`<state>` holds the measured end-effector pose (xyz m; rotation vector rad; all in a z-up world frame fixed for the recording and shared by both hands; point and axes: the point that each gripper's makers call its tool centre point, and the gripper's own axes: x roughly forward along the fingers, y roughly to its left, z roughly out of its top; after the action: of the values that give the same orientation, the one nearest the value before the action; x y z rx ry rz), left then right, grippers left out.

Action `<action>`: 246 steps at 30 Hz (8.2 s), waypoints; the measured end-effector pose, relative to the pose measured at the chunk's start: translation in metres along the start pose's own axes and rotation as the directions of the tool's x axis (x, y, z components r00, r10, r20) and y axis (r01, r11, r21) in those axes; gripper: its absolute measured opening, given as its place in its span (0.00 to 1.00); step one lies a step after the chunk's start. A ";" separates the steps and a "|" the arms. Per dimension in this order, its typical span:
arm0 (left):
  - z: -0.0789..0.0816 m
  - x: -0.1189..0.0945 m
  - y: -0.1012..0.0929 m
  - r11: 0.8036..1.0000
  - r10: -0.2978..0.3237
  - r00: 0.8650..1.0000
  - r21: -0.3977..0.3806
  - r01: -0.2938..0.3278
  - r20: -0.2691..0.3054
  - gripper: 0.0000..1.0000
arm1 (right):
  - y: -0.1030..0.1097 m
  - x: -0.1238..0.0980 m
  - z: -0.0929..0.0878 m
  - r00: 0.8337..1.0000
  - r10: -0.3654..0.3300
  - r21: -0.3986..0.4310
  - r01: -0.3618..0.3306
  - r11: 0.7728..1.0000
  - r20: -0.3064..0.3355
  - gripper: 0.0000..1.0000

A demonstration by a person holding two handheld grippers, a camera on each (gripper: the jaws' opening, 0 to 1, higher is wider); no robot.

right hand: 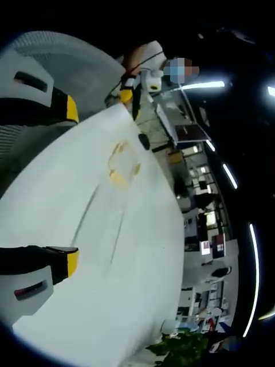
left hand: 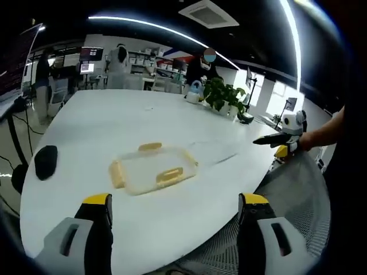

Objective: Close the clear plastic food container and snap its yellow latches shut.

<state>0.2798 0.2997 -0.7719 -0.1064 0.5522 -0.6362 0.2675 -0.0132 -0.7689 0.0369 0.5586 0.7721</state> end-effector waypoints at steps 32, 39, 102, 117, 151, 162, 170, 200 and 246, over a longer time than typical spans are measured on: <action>-0.004 0.000 0.009 0.997 -0.005 1.000 0.071 0.007 -0.028 0.85 | 0.012 0.010 0.023 1.000 0.028 -0.050 -0.027 0.998 0.006 0.83; 0.000 0.001 0.014 0.994 -0.020 0.999 0.103 0.024 -0.042 0.78 | 0.014 0.019 0.034 0.999 0.039 -0.059 -0.038 0.998 0.024 0.83; 0.015 0.046 0.069 0.905 -0.154 0.947 0.345 0.250 -0.281 0.68 | 0.050 0.122 0.074 0.972 0.219 -0.239 -0.233 0.943 -0.084 0.75; 0.005 0.051 0.073 0.849 -0.176 0.905 0.405 0.339 -0.387 0.67 | 0.054 0.136 0.070 0.955 0.243 -0.315 -0.285 0.905 -0.168 0.73; -0.003 0.063 0.087 0.761 -0.159 0.842 0.479 0.437 -0.515 0.65 | 0.053 0.157 0.060 0.921 0.243 -0.384 -0.352 0.854 -0.304 0.70; -0.001 0.068 0.091 0.734 -0.149 0.826 0.500 0.461 -0.544 0.64 | 0.049 0.160 0.054 0.909 0.232 -0.393 -0.365 0.844 -0.346 0.68; -0.003 0.072 0.094 0.705 -0.137 0.808 0.517 0.486 -0.573 0.63 | 0.047 0.163 0.052 0.901 0.225 -0.393 -0.371 0.842 -0.371 0.65; -0.009 0.083 0.097 0.626 -0.113 0.755 0.544 0.558 -0.646 0.60 | 0.038 0.177 0.046 0.870 0.196 -0.430 -0.406 0.806 -0.453 0.64; -0.017 0.093 0.092 0.534 -0.108 0.681 0.536 0.654 -0.724 0.55 | 0.033 0.197 0.031 0.781 0.156 -0.459 -0.502 0.733 -0.605 0.58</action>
<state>0.3818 0.3198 -0.8524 0.8786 0.8575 -1.3747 0.3753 0.1480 -0.8260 -0.7185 0.8226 1.3259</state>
